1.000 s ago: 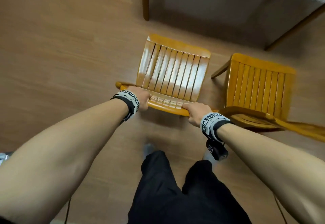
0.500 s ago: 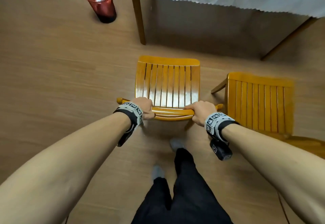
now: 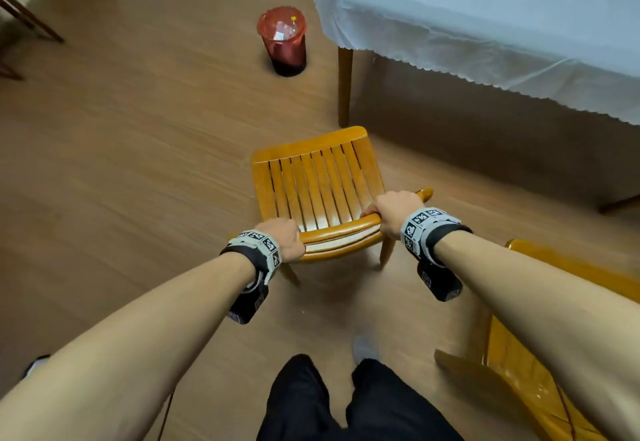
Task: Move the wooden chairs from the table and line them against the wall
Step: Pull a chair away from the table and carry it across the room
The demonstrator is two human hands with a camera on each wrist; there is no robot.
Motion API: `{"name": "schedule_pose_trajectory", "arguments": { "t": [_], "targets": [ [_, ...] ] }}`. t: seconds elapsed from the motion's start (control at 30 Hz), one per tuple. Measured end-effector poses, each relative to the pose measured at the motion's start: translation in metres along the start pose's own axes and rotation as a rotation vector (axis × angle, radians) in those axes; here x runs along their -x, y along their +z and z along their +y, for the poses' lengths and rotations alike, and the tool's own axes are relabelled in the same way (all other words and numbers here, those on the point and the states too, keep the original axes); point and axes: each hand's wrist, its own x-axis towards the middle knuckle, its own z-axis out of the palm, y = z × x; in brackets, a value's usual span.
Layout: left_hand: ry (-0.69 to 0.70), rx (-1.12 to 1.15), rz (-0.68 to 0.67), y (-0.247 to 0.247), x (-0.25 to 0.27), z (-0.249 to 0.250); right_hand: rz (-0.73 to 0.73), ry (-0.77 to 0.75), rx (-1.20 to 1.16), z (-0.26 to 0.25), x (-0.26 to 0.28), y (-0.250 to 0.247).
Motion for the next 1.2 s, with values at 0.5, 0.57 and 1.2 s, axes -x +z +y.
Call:
{"name": "schedule_pose_trajectory", "arguments": {
  "t": [0.5,0.57,1.2],
  "targets": [
    [-0.061,-0.008,0.06,-0.126,-0.103,-0.174,-0.063,-0.133,0.169,-0.088,-0.221,-0.15],
    [-0.08,0.013,0.055,-0.141,-0.117,-0.202,-0.082,-0.145,0.193,-0.104,-0.251,-0.168],
    [-0.281,0.212,0.144,-0.322,-0.274,-0.386,-0.054,-0.303,0.29,-0.186,-0.553,-0.355]
  ]
}}
